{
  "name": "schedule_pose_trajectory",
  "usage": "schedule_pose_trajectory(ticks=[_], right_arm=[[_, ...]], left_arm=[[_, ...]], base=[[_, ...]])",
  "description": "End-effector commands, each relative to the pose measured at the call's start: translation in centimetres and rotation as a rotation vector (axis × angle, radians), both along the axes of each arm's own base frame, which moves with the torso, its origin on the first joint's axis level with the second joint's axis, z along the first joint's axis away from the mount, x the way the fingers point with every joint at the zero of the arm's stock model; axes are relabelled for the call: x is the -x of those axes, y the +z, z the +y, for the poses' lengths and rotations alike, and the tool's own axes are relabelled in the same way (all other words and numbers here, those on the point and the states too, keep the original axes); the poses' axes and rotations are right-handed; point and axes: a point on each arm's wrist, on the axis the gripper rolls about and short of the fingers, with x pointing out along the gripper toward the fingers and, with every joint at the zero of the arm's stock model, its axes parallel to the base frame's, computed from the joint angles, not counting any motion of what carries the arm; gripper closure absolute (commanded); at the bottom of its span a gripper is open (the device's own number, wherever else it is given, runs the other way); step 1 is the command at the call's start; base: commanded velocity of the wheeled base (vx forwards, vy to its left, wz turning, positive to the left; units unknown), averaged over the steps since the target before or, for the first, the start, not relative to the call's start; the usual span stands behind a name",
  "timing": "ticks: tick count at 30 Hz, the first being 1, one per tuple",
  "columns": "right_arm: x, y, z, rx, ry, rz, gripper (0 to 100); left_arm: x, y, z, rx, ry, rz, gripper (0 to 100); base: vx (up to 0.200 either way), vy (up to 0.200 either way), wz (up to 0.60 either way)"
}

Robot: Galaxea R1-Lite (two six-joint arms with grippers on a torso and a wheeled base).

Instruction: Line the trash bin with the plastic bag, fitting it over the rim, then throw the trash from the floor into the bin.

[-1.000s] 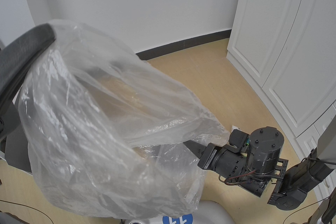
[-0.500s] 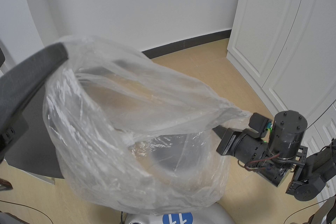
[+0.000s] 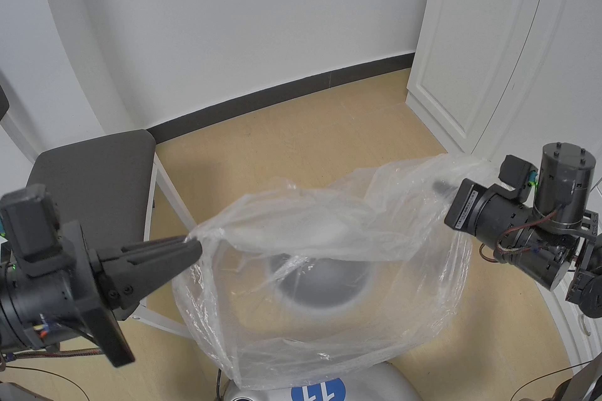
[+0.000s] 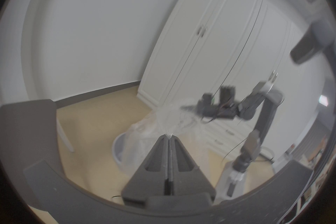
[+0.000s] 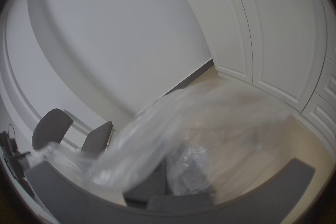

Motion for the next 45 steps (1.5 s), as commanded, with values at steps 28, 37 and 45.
schedule_pose_trajectory(ticks=[28, 37, 45], right_arm=[[2.2, -2.1, -2.7, 0.368, -0.090, -0.014, 100], [1.3, -3.8, -3.4, 0.476, -0.135, 0.039, 100], [0.9, -4.2, -3.6, 0.526, -0.193, 0.056, 100]], left_arm=[[-4.7, -3.6, 0.3, -0.285, 0.308, -0.018, 100], [-5.3, -3.5, 1.1, -0.284, 0.361, -0.016, 100], [-5.3, -3.9, 2.1, -0.349, 0.391, -0.046, 100]], base=[[0.000, 0.000, 0.00], [0.000, 0.000, 0.00], [0.000, 0.000, 0.00]])
